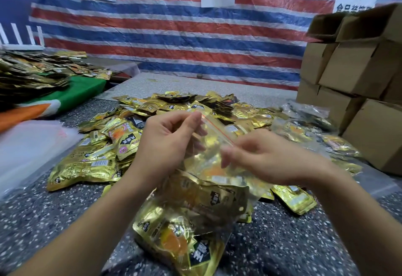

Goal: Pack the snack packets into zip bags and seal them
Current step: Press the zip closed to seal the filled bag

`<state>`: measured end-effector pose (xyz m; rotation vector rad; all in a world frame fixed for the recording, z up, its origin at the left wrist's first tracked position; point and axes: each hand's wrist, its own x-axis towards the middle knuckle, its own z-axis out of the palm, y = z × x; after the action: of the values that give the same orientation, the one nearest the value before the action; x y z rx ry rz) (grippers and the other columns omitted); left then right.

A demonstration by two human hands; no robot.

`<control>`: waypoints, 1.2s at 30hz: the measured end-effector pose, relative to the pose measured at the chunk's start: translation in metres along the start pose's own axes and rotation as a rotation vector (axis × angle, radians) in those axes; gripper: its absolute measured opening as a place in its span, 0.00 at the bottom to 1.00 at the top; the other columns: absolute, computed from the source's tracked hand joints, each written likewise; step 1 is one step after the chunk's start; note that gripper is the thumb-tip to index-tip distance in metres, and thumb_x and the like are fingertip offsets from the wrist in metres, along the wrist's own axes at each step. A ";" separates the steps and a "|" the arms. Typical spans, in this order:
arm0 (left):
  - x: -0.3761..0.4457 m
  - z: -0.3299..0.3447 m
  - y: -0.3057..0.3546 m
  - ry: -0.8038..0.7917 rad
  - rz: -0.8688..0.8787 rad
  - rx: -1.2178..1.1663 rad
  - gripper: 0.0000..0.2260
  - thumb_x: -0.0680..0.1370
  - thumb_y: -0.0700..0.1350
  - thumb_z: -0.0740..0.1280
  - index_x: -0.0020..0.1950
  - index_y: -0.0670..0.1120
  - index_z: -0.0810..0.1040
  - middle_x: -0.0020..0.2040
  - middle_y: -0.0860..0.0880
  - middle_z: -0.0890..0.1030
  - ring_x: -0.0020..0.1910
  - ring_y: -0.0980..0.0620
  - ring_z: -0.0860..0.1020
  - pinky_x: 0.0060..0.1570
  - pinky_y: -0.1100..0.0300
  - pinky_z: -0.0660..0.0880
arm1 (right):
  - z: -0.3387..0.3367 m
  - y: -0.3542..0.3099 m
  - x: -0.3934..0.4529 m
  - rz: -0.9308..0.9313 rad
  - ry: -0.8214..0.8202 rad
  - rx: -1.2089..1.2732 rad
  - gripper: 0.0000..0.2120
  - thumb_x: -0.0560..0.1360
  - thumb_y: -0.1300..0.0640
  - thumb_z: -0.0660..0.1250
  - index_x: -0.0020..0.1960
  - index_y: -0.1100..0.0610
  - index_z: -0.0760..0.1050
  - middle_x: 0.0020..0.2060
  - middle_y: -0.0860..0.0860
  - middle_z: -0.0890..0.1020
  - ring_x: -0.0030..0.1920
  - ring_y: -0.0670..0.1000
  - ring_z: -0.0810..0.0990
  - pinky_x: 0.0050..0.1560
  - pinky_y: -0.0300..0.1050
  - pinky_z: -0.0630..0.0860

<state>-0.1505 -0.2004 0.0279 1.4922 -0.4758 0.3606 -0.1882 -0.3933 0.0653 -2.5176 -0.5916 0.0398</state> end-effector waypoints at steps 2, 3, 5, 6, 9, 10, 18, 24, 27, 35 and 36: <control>-0.001 -0.001 0.006 -0.013 0.001 -0.010 0.12 0.76 0.52 0.67 0.39 0.45 0.83 0.34 0.46 0.84 0.28 0.49 0.82 0.29 0.50 0.80 | -0.002 -0.001 -0.001 -0.072 0.037 -0.021 0.15 0.75 0.38 0.64 0.39 0.46 0.81 0.37 0.52 0.85 0.38 0.55 0.83 0.41 0.57 0.81; -0.001 -0.001 0.011 -0.013 0.009 -0.023 0.12 0.76 0.52 0.67 0.39 0.46 0.83 0.34 0.46 0.84 0.28 0.49 0.82 0.27 0.53 0.79 | -0.006 -0.003 -0.002 -0.094 0.062 0.022 0.12 0.75 0.42 0.66 0.39 0.47 0.81 0.35 0.50 0.85 0.35 0.51 0.83 0.38 0.49 0.81; 0.001 -0.004 0.023 -0.014 0.043 -0.053 0.12 0.76 0.53 0.66 0.40 0.46 0.82 0.34 0.46 0.84 0.26 0.49 0.81 0.26 0.57 0.79 | -0.018 -0.009 -0.005 -0.140 0.054 0.148 0.12 0.76 0.45 0.67 0.41 0.52 0.82 0.33 0.49 0.85 0.33 0.46 0.83 0.37 0.40 0.79; 0.004 -0.006 0.028 -0.025 0.073 -0.060 0.13 0.77 0.53 0.66 0.42 0.46 0.82 0.35 0.46 0.84 0.26 0.49 0.81 0.26 0.57 0.78 | -0.025 -0.013 -0.006 -0.169 0.036 0.214 0.12 0.76 0.46 0.67 0.42 0.53 0.82 0.33 0.48 0.85 0.32 0.45 0.83 0.38 0.37 0.78; 0.013 -0.009 0.035 -0.055 0.160 0.024 0.11 0.81 0.51 0.63 0.44 0.45 0.78 0.32 0.46 0.82 0.23 0.47 0.79 0.23 0.61 0.74 | -0.036 -0.018 0.000 -0.182 0.051 0.223 0.12 0.74 0.45 0.68 0.41 0.53 0.81 0.30 0.44 0.83 0.29 0.43 0.80 0.34 0.37 0.76; 0.015 -0.008 0.034 -0.053 0.163 0.057 0.11 0.82 0.50 0.62 0.45 0.44 0.77 0.31 0.46 0.81 0.22 0.47 0.79 0.23 0.62 0.73 | -0.037 -0.019 0.003 -0.163 0.066 0.183 0.11 0.72 0.45 0.68 0.41 0.52 0.81 0.30 0.44 0.82 0.27 0.43 0.79 0.32 0.38 0.75; 0.023 -0.009 0.025 -0.058 0.061 -0.140 0.13 0.84 0.48 0.59 0.43 0.45 0.75 0.27 0.48 0.78 0.21 0.49 0.75 0.22 0.64 0.69 | -0.051 -0.026 0.008 -0.233 0.179 0.080 0.06 0.73 0.47 0.69 0.43 0.49 0.81 0.32 0.46 0.82 0.25 0.43 0.76 0.28 0.36 0.74; 0.024 -0.002 0.021 -0.053 -0.060 -0.192 0.12 0.84 0.46 0.58 0.44 0.43 0.74 0.32 0.49 0.80 0.25 0.50 0.77 0.23 0.64 0.71 | -0.053 -0.023 0.018 -0.142 0.201 -0.186 0.07 0.78 0.50 0.67 0.43 0.50 0.78 0.34 0.46 0.82 0.34 0.42 0.80 0.34 0.35 0.72; 0.023 -0.003 0.029 -0.048 -0.003 -0.185 0.12 0.84 0.47 0.58 0.44 0.44 0.75 0.34 0.49 0.81 0.28 0.49 0.79 0.26 0.62 0.74 | -0.057 -0.028 0.019 -0.170 0.247 -0.157 0.05 0.78 0.54 0.68 0.43 0.52 0.78 0.35 0.45 0.83 0.35 0.42 0.82 0.36 0.34 0.76; 0.017 0.009 0.040 -0.003 0.018 -0.243 0.12 0.84 0.45 0.60 0.44 0.44 0.78 0.36 0.47 0.81 0.28 0.49 0.80 0.27 0.59 0.76 | -0.055 -0.048 0.026 -0.131 0.327 -0.369 0.11 0.79 0.39 0.58 0.51 0.46 0.68 0.40 0.41 0.77 0.38 0.40 0.75 0.35 0.39 0.67; 0.016 0.010 0.040 -0.001 -0.005 -0.268 0.13 0.83 0.46 0.60 0.43 0.44 0.78 0.36 0.47 0.81 0.28 0.49 0.81 0.27 0.58 0.77 | -0.053 -0.051 0.028 -0.161 0.358 -0.363 0.12 0.81 0.43 0.59 0.48 0.50 0.72 0.37 0.43 0.76 0.36 0.42 0.74 0.33 0.41 0.66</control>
<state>-0.1578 -0.2097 0.0702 1.2337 -0.5009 0.2800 -0.1752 -0.3700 0.1393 -2.7125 -0.6974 -0.6148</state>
